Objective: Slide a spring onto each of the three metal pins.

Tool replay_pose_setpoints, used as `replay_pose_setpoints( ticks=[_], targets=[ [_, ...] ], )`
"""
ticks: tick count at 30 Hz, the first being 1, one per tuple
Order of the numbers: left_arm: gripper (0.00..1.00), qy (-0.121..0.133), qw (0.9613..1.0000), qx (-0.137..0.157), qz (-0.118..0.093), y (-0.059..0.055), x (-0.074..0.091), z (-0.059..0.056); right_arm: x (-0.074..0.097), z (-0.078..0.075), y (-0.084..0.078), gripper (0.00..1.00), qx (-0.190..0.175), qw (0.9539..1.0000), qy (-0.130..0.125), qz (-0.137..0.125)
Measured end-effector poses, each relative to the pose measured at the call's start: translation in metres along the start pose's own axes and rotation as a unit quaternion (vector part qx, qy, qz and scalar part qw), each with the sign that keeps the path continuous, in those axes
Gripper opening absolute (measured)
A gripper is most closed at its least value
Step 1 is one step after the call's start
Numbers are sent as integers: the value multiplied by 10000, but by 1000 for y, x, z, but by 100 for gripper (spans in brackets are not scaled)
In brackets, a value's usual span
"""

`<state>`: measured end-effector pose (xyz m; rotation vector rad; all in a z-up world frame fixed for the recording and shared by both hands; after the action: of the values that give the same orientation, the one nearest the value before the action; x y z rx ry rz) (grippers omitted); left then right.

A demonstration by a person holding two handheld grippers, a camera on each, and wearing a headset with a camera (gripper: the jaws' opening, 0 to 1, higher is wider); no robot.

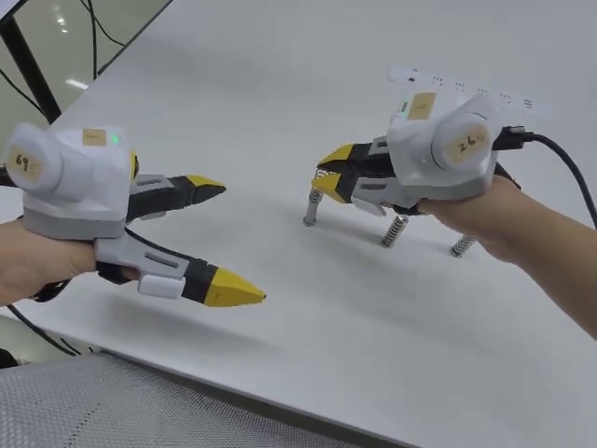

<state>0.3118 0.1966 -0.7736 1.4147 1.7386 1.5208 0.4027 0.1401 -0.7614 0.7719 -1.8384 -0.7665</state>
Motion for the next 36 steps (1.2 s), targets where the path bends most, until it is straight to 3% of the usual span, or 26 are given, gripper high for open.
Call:
replay_pose_setpoints(
  ticks=[16, 36],
  targets=[
    [98, 71, 10000, 20, -14, -1, 3, 2, -19, 7, -17, 8, 149, 9996, -10, 218],
    [98, 75, 10000, 24, -43, 0, 1, 4, -26, 9, -31, 8, -168, 9992, -64, 369]
  ],
)
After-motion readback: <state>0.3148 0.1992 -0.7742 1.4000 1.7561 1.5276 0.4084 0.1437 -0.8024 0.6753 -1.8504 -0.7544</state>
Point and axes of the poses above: the centre of the closed fingertips' face, and the gripper's own axes: x roughly backward along the fingers, z roughly to its left, y roughly out of its top, the point moved 2 cm from there along x, roughly backward along the fingers, and after that the axes turned 9 degrees about -y, right-handed, at the moved point
